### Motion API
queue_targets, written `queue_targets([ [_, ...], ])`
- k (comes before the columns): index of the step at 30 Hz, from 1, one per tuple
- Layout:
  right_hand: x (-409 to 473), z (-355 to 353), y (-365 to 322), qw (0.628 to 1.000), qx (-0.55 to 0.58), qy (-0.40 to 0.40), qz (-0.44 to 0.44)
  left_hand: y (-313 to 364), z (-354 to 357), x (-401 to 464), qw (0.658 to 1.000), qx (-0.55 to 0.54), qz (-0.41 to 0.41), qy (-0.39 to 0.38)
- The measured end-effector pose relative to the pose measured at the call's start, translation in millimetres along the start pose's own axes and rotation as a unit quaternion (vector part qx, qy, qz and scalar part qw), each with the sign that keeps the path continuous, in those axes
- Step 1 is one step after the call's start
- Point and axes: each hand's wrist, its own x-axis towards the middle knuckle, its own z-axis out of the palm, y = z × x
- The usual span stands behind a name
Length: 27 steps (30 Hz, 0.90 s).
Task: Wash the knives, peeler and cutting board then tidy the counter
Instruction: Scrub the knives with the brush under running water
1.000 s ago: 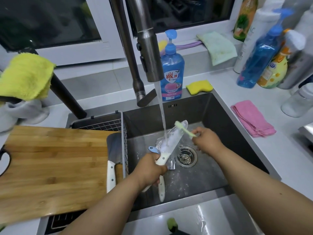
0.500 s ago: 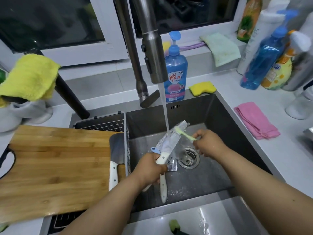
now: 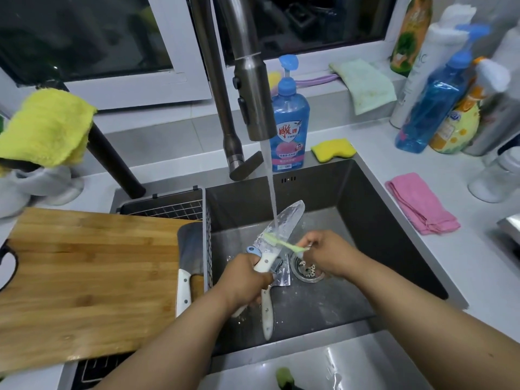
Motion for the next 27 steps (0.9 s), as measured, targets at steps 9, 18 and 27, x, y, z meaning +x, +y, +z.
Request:
queue_targets([
  [9, -3.3, 0.6, 7.5, 1.0, -0.009, 0.005, 0.007, -2.2, 2.1, 1.6, 1.0, 0.009, -0.003, -0.003],
  [18, 30.8, -23.9, 11.8, 0.991, -0.043, 0.125, 0.014, -2.1, 6.6, 0.5, 0.999, 0.043, -0.018, 0.008],
  [27, 15.0, -15.1, 20.4, 0.983, 0.023, 0.181, -0.027, -5.3, -2.4, 5.9, 0.996, 0.084, -0.024, 0.018],
])
